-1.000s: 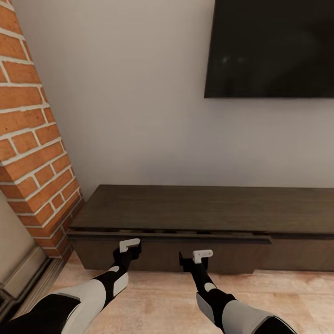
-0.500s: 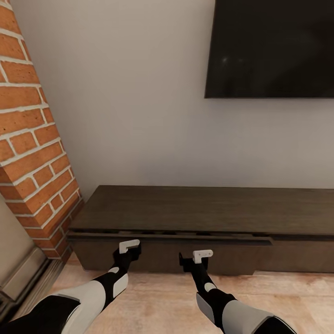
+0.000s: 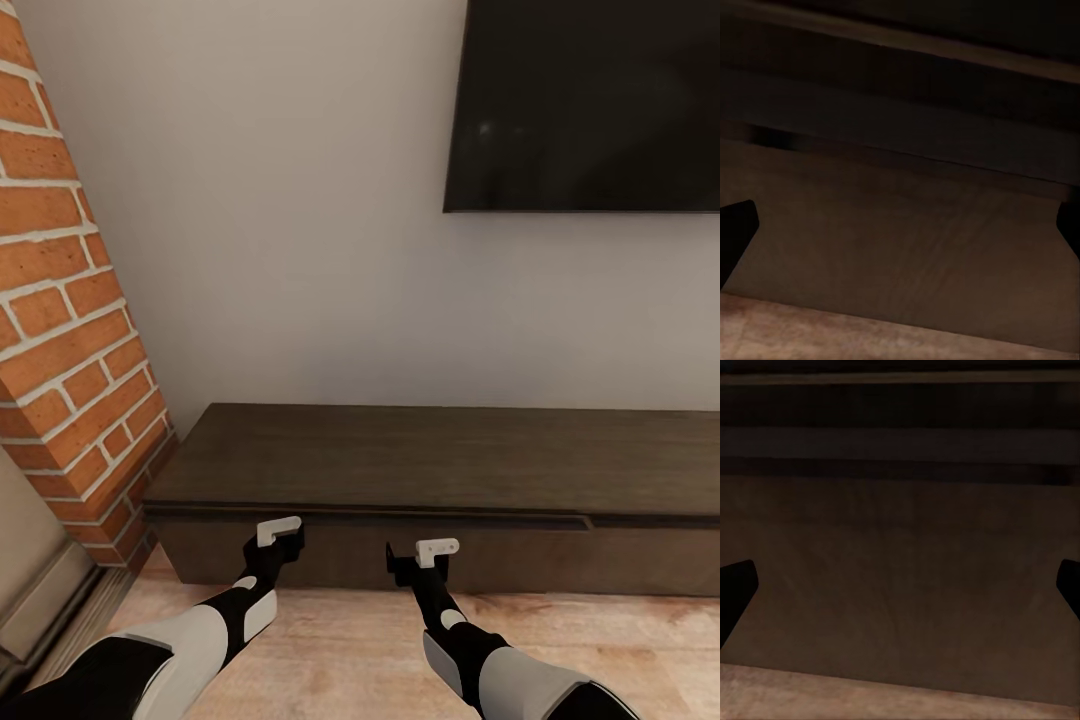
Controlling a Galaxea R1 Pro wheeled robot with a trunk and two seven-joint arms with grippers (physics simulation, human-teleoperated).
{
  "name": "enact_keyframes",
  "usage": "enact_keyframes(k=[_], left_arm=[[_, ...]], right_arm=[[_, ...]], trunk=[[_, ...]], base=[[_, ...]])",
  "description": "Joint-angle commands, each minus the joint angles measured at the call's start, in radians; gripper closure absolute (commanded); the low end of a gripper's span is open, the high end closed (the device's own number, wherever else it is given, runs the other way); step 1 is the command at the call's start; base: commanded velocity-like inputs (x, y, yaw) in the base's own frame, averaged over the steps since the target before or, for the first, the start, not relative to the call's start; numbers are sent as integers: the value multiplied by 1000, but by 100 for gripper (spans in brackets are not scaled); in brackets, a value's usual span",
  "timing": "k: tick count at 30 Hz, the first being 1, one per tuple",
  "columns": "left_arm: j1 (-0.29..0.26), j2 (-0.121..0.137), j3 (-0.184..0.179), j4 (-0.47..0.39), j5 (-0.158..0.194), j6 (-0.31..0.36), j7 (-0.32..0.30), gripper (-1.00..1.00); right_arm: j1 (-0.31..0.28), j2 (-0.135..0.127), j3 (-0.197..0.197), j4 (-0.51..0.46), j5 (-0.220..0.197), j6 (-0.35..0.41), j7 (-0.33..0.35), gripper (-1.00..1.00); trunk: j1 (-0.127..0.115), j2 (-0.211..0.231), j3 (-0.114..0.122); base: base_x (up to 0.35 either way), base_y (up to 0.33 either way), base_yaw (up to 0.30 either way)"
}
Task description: Place each of the two pumpkins and all three candles from the living room inside a cabinet in the living room (use any cabinet), then make sure every cabinet is closed, and position the cauldron so it is next to a table in the living room.
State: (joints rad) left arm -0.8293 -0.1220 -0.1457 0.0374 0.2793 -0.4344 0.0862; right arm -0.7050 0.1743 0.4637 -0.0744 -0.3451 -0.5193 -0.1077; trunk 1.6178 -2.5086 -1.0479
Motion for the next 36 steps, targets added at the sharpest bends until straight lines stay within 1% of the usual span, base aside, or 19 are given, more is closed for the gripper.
enact_keyframes(k=[1,8,21,23,24,26,29,36], left_arm=[[-2,-1,-8,2,1,-6,3,-100],[-2,-1,-8,2,1,-6,3,-100],[-2,-1,-8,2,1,-4,3,-100],[-2,-1,-8,2,1,-4,3,-100],[-2,-1,-8,2,1,-4,3,-100],[-2,-1,-8,2,1,-4,3,-100],[-2,-1,-8,2,2,-5,3,-100],[-1,-1,-8,2,2,-4,3,-100]], right_arm=[[-1,0,9,1,-5,-2,-6,-100],[-1,0,7,1,-5,-2,-6,-100],[-1,0,7,2,-5,-2,-3,-100],[-1,0,6,3,-5,-2,12,-100],[-1,0,6,4,-5,-2,33,-100],[-1,0,6,4,-5,-2,56,-100],[-1,0,6,5,-5,-2,81,-100],[-1,0,7,4,-8,-2,88,-100]], trunk=[[0,0,-1],[0,0,-1],[0,0,-1],[0,0,-1],[0,0,-1],[0,0,-1],[0,0,-1],[0,0,-1]], base=[[0,0,0],[-63,-24,0],[-272,-116,0],[-287,-124,0],[-285,-123,0],[-266,-115,0],[-136,-59,0],[-18,-8,0]])
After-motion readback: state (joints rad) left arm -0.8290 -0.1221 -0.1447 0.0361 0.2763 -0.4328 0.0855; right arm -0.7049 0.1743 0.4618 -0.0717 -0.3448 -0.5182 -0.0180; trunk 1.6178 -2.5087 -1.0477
